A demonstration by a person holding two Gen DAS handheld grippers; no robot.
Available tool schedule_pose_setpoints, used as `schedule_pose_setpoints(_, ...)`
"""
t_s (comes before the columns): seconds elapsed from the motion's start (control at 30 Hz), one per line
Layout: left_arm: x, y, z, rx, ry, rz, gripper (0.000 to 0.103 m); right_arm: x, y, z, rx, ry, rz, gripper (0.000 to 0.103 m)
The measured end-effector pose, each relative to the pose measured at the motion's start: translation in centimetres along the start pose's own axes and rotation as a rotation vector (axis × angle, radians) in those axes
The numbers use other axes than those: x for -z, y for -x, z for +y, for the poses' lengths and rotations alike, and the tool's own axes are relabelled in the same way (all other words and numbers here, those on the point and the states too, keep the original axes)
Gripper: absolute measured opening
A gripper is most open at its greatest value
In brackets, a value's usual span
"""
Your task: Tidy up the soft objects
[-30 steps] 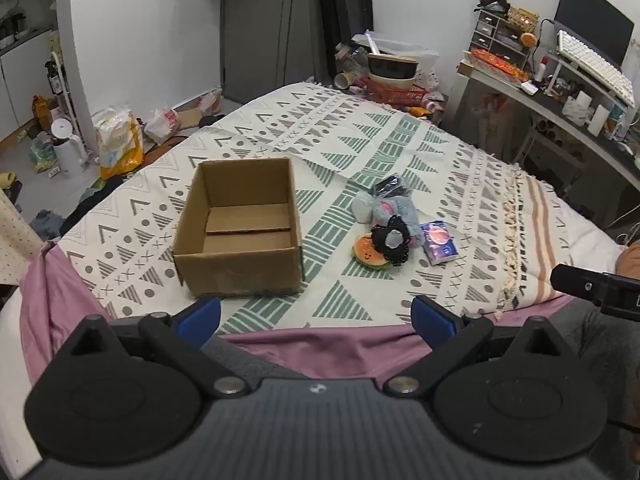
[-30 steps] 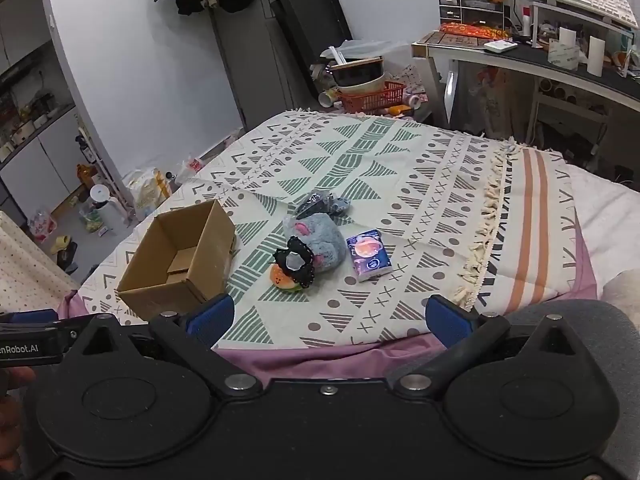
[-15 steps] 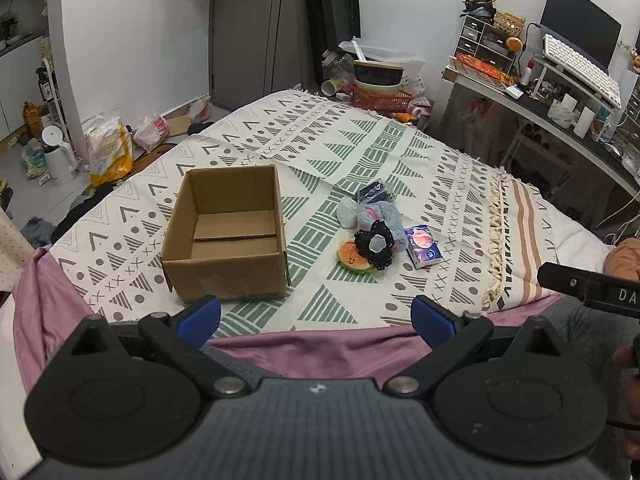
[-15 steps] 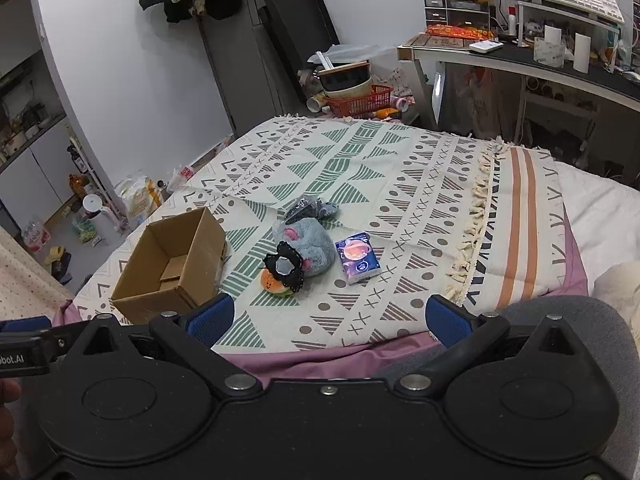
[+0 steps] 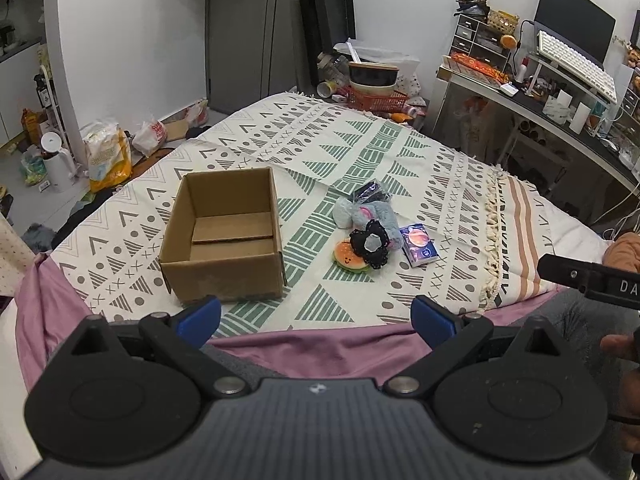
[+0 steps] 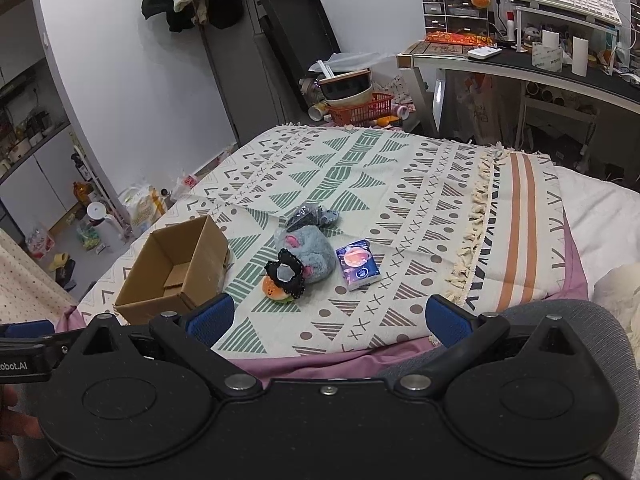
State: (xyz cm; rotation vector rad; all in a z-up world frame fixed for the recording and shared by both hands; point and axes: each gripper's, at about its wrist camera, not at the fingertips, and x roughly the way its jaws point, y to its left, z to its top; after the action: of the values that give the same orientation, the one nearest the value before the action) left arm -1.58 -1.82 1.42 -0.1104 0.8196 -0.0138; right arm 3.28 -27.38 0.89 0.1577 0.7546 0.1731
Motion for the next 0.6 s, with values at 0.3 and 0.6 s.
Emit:
schedule_pose_setpoints(0.3,-0.4,0.0,-0.7,-0.016,-0.008,-0.004,0.100,-0.1,0.2,-0.8,-0.014,-0.017,-0.007,0.103)
schedule_pose_setpoints(0.6,-0.3,-0.2,-1.2,-0.032,-0.006,-0.011,0.100,0.1,-0.2,-1.1,-0.015,-0.013,-0.003,0.103)
